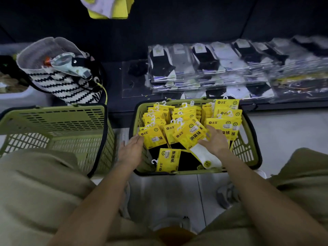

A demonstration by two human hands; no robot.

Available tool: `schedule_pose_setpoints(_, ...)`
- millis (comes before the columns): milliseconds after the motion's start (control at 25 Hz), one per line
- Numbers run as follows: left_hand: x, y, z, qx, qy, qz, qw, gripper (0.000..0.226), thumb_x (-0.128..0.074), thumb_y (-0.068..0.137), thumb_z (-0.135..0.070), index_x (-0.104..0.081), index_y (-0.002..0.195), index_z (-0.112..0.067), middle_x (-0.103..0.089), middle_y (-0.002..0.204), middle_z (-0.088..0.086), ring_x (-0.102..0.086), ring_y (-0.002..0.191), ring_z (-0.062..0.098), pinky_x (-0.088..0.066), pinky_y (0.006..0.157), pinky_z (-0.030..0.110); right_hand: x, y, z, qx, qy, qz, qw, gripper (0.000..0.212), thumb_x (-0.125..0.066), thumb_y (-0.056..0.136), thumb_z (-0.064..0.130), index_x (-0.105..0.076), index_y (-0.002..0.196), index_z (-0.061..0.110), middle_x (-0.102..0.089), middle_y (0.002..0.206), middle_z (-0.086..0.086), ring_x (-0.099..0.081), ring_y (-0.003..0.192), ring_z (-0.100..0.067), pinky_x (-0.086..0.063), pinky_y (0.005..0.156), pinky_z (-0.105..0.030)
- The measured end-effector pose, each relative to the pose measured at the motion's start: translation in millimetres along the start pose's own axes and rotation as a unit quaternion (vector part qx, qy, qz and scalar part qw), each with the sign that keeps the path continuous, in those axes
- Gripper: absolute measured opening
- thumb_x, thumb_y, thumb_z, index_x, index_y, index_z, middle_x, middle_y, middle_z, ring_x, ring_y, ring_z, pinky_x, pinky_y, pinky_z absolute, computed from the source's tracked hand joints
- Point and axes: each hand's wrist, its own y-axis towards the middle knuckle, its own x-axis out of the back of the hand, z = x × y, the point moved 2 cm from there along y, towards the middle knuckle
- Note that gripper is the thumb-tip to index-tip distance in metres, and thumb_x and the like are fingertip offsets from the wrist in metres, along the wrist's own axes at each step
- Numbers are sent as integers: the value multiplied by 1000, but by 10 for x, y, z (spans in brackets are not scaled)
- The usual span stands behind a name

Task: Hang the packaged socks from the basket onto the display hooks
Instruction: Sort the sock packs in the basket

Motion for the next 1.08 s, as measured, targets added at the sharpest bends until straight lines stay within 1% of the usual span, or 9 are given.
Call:
schedule_pose_setpoints(160, 42, -34, 255, 23, 13, 20, 999, 67, -48, 82, 3, -31, 141, -23, -27, 154, 0, -17, 144, 12, -12, 115, 51, -188, -16, 302, 58, -61, -4, 996, 50, -68, 82, 34, -47, 124, 20, -39, 133, -11, -37, 120, -33, -35, 99, -41)
schedule_pose_setpoints(360, 81, -11, 436, 30, 14, -21, 999, 49, -48, 87, -10, -44, 134, -21, -44, 144, 3, -30, 139, 13, -2, 116, 49, -227, -40, 498, 115, -12, 46, 992, 23, -62, 88, 22, -44, 102, 17, -61, 103, -12, -54, 83, -29, -43, 68, -36)
schedule_pose_setpoints(440, 73, -3, 356, -10, -6, -59, 998, 39, -54, 89, -32, -52, 126, -21, -60, 125, 2, -53, 119, 19, -23, 112, 44, -143, -41, 496, 144, 1, 56, 988, 25, -62, 88, 19, -50, 110, 16, -63, 107, -10, -57, 89, -29, -45, 71, -36)
schedule_pose_setpoints(520, -49, -53, 171, -12, -72, 45, 996, 46, -61, 84, -43, -51, 124, -21, -64, 117, 2, -61, 104, 21, -46, 92, 38, -99, -65, 488, 166, 12, 81, 983, 29, -63, 88, 16, -54, 116, 15, -63, 112, -8, -58, 99, -29, -44, 78, -34)
schedule_pose_setpoints(600, -194, -91, -8, 31, -141, 154, 977, 40, -64, 84, -31, -53, 119, -16, -64, 114, 6, -61, 99, 25, -51, 82, 37, -138, -127, 453, 180, 15, 116, 977, 30, -63, 87, 13, -56, 116, 13, -62, 115, -8, -56, 107, -28, -42, 82, -32)
schedule_pose_setpoints(680, -162, -31, -127, 74, -243, 132, 958, 29, -62, 85, -20, -60, 113, -14, -65, 109, 5, -60, 92, 23, -51, 79, 33, -218, -215, 395, 179, 27, 144, 973, 27, -62, 88, 10, -56, 114, 12, -61, 117, -8, -54, 110, -28, -42, 85, -31)
schedule_pose_setpoints(760, 30, 50, -251, 117, -409, 75, 902, 26, -67, 84, -19, -64, 109, -14, -62, 98, -4, -56, 87, 16, -47, 71, 26, -261, -281, 370, 191, 48, 140, 970, 24, -60, 89, 8, -56, 112, 10, -60, 114, -9, -54, 108, -28, -38, 83, -27)
schedule_pose_setpoints(920, 335, 30, -563, 160, -700, 111, 687, 13, -67, 84, -33, -66, 91, -23, -71, 88, -6, -63, 91, 17, -51, 76, 33, -220, -275, 449, 180, 181, 110, 961, 32, -55, 90, 2, -49, 122, 1, -53, 126, -14, -49, 118, -28, -37, 97, -32)
schedule_pose_setpoints(1080, 302, -14, -784, 111, -781, 68, 611, 52, -60, 80, -47, -56, 120, -14, -63, 122, 1, -57, 115, 19, -44, 101, 43, -224, -231, 444, 85, 322, 93, 938, 32, -52, 93, 3, -43, 123, 5, -61, 116, -12, -55, 110, -25, -44, 96, -38)
